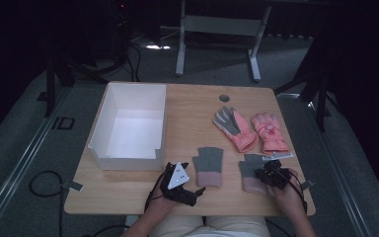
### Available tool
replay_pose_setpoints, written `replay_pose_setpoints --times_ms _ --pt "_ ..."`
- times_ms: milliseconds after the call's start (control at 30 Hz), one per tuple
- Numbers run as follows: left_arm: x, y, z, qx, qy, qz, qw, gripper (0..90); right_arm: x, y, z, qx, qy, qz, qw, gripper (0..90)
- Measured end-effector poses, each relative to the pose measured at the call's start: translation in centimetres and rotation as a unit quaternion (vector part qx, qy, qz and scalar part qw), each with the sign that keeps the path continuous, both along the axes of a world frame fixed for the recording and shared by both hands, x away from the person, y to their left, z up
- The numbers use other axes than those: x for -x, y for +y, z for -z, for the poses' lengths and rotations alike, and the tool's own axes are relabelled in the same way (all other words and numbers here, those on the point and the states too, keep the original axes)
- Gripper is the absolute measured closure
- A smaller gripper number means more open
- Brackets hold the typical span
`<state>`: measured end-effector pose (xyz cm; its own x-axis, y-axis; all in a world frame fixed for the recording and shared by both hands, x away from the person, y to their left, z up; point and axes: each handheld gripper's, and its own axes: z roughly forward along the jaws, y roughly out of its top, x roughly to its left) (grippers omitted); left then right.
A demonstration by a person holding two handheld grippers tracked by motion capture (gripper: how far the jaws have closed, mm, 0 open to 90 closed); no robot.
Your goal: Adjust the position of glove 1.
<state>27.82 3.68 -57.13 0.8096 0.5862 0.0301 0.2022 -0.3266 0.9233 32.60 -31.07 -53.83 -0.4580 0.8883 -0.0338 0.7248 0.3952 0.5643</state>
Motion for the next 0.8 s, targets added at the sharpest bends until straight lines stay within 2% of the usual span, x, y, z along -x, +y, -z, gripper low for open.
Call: replay_pose_setpoints --times_ms 67,133,167,200,467,633,700,733,767,800 --pt "0.0 0.0 0.0 0.0 0.001 0.0 1.0 0.0 0.0 -0.3 -0.3 -0.014 0.004 0.009 0.9999 85.2" --pt "0.0 0.0 0.0 0.0 0.001 0.0 1.0 0.0 0.2 -0.4 -0.8 -0.017 -0.004 0.014 0.9997 85.3" --pt "0.0 0.0 0.0 0.0 0.001 0.0 1.0 0.0 0.3 -0.5 -1.3 -0.027 -0.006 0.016 0.9995 85.4" --pt "0.0 0.0 0.0 0.0 0.0 0.0 1.0 0.0 0.5 -0.5 -1.8 -0.035 -0.014 0.015 0.9992 85.5" --pt "0.0 0.0 0.0 0.0 0.001 0.0 1.0 0.0 0.8 0.4 -6.6 -0.059 -0.062 -0.003 0.9963 85.6" --pt "0.0 0.0 0.0 0.001 0.001 -0.001 1.0 0.0 0.1 2.2 -8.6 -0.07 -0.081 -0.012 0.9942 85.6" --pt "0.0 0.0 0.0 0.0 -0.001 -0.001 1.0 0.0 -0.2 3.4 -9.1 -0.074 -0.086 -0.024 0.9932 85.6" --pt "0.0 0.0 0.0 0.0 -0.001 -0.001 1.0 0.0 -0.2 3.4 -9.1 -0.074 -0.086 -0.024 0.9932 85.6" --pt "0.0 0.0 0.0 -0.001 -0.005 0.0 1.0 0.0 -0.5 4.8 -9.5 -0.079 -0.088 -0.038 0.9923 85.6" --pt "0.1 0.0 0.0 -0.001 -0.006 -0.001 1.0 0.0 -0.6 5.3 -9.5 -0.08 -0.088 -0.042 0.992 85.6"
